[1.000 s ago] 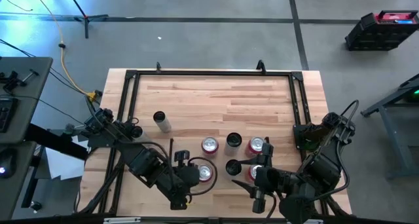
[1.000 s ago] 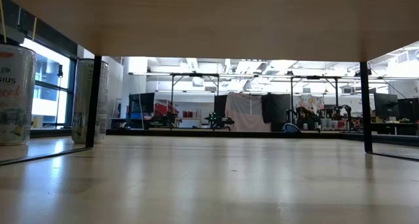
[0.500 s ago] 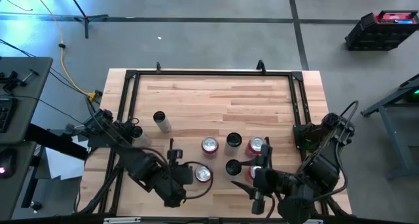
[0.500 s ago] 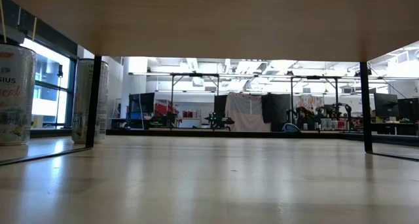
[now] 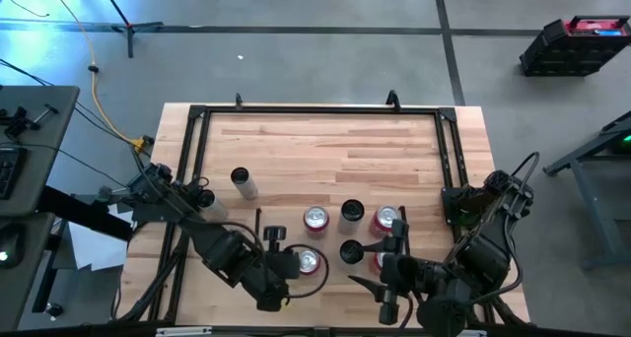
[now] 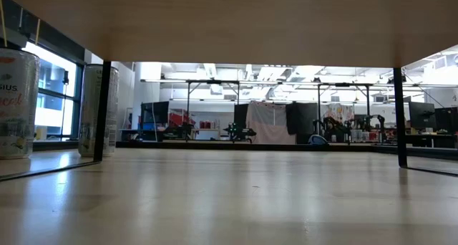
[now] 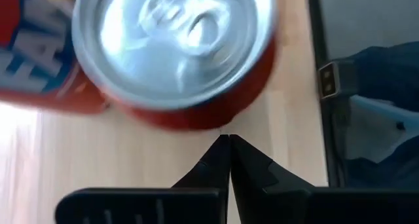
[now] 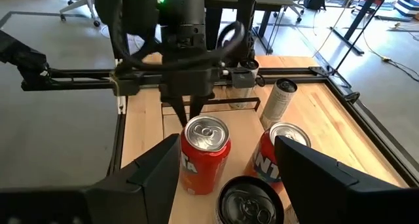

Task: Place canned beverage on shelf
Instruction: Put the red soda can on the shelf

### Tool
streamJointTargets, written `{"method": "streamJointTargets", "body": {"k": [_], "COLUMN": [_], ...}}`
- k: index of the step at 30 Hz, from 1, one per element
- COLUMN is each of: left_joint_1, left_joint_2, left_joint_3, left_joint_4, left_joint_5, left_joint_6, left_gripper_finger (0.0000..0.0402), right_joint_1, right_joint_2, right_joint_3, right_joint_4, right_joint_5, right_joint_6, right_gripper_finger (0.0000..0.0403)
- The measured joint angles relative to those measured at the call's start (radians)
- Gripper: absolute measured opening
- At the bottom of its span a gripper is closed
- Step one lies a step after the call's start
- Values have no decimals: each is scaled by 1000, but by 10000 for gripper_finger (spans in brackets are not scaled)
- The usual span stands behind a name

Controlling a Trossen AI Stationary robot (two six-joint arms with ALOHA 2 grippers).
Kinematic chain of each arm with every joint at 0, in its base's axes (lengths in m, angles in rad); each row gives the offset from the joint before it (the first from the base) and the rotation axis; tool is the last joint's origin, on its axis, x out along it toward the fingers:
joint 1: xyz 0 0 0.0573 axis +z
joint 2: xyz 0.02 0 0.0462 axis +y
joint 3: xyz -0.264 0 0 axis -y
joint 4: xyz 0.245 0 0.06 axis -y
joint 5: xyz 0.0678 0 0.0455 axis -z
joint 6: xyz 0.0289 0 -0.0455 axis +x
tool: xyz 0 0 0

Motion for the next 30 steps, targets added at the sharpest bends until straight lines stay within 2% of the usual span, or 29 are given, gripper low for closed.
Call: {"method": "streamJointTargets", "body": {"k": [6,14,22,26,30], "left_joint_1": [10,39,12,16,39], "left_joint_2": [0,0,-1,-1,-1], "left_joint_3": [0,0,0,0,0], "left_joint_4": [73,60,60,45,-46], "left_joint_5": [2,19,39,4,-38], "left_joint_6": [80,77,66,83,78], "left_gripper_finger": [2,1,1,1,1], "right_joint_1": [0,0,0,-1,-1], "right_joint_2": [0,0,0,0,0], "right_joint_3": [0,0,0,0,0], "right_joint_4": [0,0,-1,-1,0], "right_joint_5": [0,-1,-2,-1,0], "right_joint_6": [-9,-9,-14,-14,-8], "right_gripper_finger": [231,231,231,231,231]}}
